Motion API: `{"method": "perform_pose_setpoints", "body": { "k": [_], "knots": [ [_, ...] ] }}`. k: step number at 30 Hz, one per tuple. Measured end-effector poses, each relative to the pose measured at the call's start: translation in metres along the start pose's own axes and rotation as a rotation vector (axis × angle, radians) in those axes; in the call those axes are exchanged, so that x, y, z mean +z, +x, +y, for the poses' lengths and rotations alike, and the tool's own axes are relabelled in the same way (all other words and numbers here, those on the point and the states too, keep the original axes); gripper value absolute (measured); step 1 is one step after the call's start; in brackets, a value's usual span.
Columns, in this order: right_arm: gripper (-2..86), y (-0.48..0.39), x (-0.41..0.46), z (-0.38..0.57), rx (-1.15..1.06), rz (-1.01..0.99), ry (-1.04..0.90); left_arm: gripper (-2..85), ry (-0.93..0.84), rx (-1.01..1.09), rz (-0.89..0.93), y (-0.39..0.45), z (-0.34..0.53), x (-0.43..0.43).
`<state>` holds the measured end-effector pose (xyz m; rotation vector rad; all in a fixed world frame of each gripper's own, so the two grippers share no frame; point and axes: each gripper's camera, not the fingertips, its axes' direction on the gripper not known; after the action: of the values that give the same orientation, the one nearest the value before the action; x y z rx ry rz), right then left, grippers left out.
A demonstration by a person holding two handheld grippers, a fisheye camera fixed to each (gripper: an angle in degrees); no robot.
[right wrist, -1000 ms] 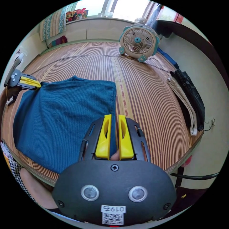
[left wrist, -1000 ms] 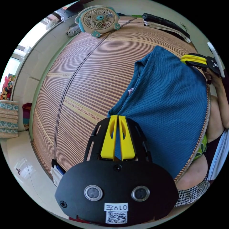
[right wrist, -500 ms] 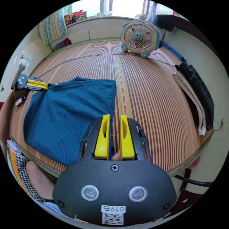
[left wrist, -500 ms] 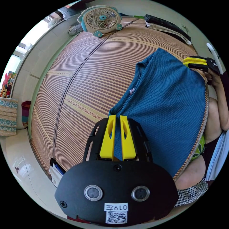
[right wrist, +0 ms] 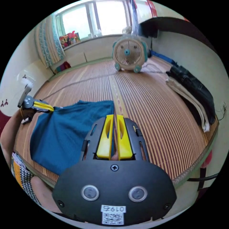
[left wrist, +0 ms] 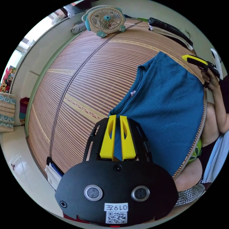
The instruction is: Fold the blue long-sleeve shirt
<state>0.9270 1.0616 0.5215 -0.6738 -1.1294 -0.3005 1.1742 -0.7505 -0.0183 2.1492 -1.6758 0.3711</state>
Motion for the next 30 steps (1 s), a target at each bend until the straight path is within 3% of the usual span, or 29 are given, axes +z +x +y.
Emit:
{"method": "perform_pose_setpoints", "body": {
  "k": [2, 3, 6, 12, 20, 30],
  "knots": [
    [-0.2, -0.011, -0.007, 0.001, -0.080, -0.073, 0.039, 0.8, 0.015, -0.027, -0.010, -0.008, 0.006, -0.010],
    [-0.4, -0.015, 0.000, -0.001, -0.087, -0.093, -0.030, 0.8, 0.016, -0.045, -0.026, -0.013, 0.010, -0.015],
    [0.2, -0.006, 0.025, -0.003, -0.007, -0.042, -0.169, 0.9, 0.021, -0.052, -0.019, -0.022, 0.020, -0.031],
    [2.0, 0.017, 0.031, -0.006, 0.067, -0.099, -0.211, 1.0, 0.119, -0.113, 0.046, -0.035, 0.071, -0.069],
    [-0.7, 0.012, 0.010, -0.006, 0.020, -0.047, -0.131, 1.3, 0.047, -0.193, -0.013, -0.060, 0.144, -0.091],
    [-0.9, 0.023, 0.009, -0.003, 0.094, -0.074, -0.147, 1.1, -0.042, -0.264, -0.035, -0.090, 0.174, -0.093]
  ]
}}
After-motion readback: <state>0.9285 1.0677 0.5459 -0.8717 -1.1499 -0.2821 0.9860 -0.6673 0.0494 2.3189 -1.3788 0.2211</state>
